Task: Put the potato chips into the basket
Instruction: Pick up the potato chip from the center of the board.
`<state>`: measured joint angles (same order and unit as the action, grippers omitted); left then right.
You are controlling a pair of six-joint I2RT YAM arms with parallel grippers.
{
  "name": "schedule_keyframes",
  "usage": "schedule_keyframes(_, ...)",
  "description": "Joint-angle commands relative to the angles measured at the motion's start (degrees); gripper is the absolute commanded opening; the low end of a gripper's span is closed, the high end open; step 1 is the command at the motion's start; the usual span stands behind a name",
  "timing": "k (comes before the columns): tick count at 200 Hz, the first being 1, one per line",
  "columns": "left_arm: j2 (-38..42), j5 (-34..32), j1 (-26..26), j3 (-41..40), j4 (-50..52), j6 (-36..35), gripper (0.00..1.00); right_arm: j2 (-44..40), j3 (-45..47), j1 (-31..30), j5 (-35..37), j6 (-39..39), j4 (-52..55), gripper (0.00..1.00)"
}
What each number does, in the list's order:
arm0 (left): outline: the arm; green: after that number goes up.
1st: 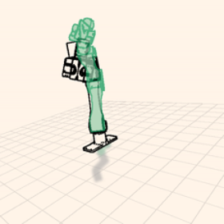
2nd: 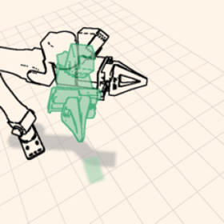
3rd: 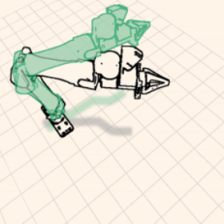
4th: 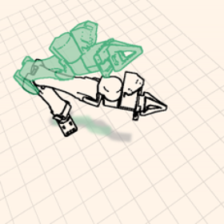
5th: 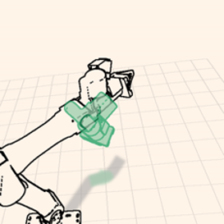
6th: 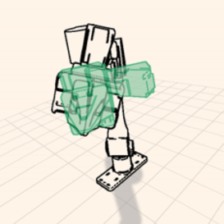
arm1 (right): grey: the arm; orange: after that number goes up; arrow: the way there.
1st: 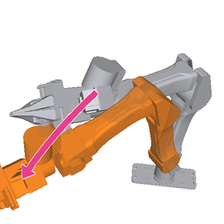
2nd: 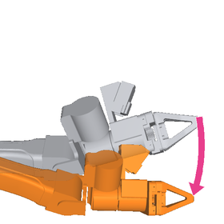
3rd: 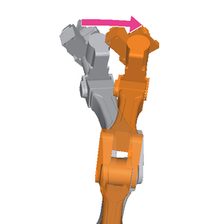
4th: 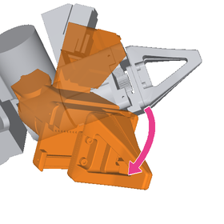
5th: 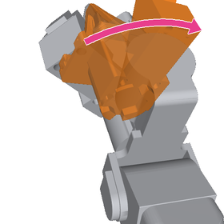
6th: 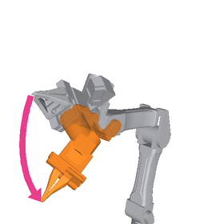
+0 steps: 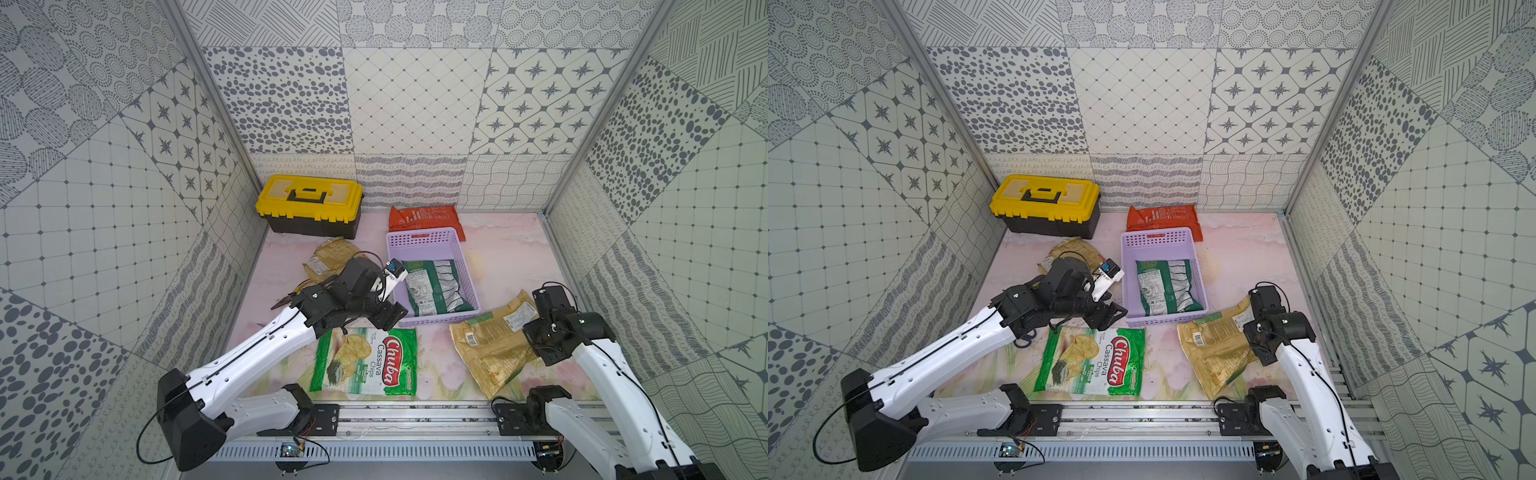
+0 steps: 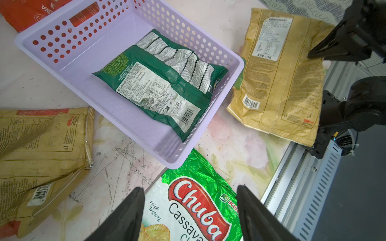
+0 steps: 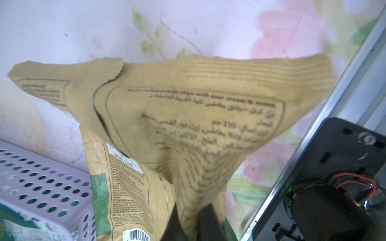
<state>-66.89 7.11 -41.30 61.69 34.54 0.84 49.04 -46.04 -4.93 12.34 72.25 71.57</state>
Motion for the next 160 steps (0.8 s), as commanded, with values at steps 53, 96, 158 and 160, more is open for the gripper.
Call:
schedule_keyframes(53, 2.6, -1.9, -0.1, -2.3, -4.4, -2.8, 0.74, -1.1, -17.8, 6.2, 13.0, -18.2, 9.9, 0.03)
schedule_keyframes(96, 5.0, -4.2, -0.1, -5.4, -7.8, -3.9, 0.75, 3.7, -34.4, 6.2, 14.9, -26.5, 11.2, 0.03)
schedule_keyframes(158, 7.4, -8.5, 0.6, -7.7, -10.9, -4.3, 0.75, 16.0, -49.3, 0.1, 1.4, -32.1, 5.8, 0.03)
schedule_keyframes(160, 7.6, -8.7, 0.7, -7.7, -11.0, -4.3, 0.75, 16.4, -49.6, -0.7, 1.7, -32.2, 5.4, 0.03)
